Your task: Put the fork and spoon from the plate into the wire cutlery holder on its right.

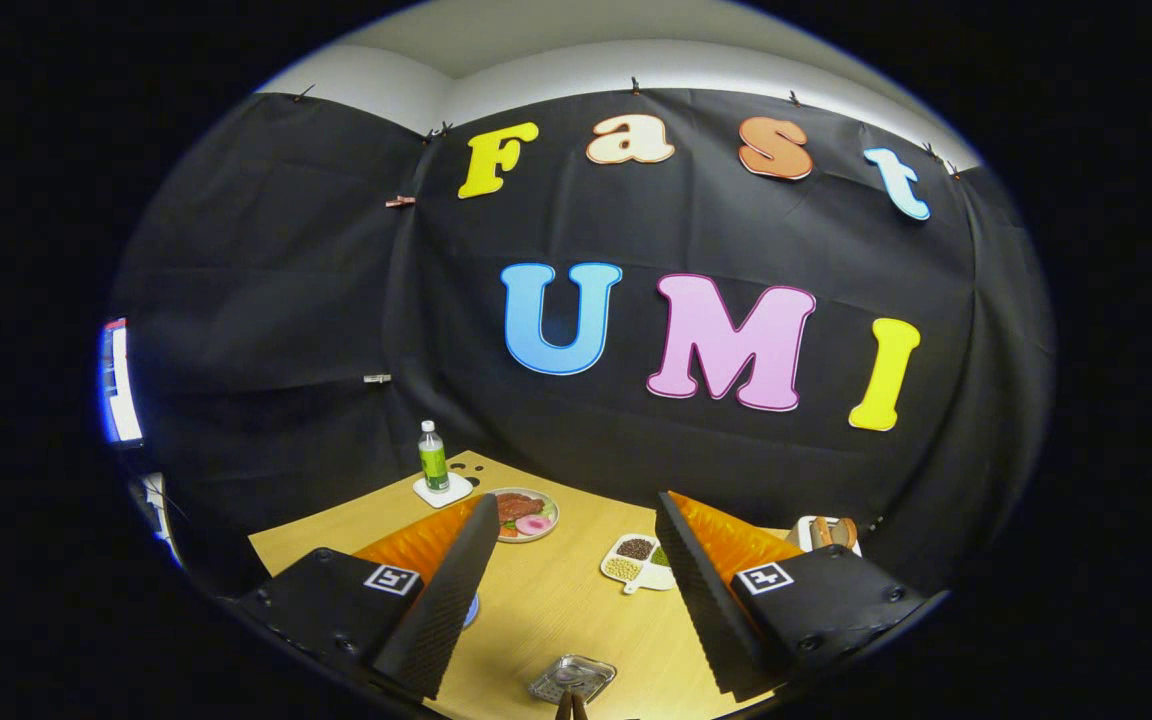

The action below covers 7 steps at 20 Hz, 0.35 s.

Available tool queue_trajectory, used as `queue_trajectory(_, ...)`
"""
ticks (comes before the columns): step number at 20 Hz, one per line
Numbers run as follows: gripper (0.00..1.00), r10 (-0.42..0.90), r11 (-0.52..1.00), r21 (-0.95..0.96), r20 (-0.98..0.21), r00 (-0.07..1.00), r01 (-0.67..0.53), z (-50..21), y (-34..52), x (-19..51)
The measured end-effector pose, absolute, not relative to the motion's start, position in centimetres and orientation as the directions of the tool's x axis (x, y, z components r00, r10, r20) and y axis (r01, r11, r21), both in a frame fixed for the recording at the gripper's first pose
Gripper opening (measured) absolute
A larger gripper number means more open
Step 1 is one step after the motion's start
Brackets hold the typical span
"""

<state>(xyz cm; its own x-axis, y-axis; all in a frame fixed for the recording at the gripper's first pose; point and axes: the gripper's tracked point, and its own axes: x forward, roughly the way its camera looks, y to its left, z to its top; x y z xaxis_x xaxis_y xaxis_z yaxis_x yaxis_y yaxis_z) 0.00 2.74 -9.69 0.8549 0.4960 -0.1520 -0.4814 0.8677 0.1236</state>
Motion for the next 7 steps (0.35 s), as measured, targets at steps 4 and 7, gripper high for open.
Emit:
queue_trajectory(4, 0.98, 0.526, 0.85, 0.122, -0.142, 0.838, -0.513, -9.5, 4.2, 0.1)
queue_trajectory(7, 0.99, 0.532, 0.846, 0.111, -0.14, 0.835, -0.521, -9.5, 4.4, 0.2)
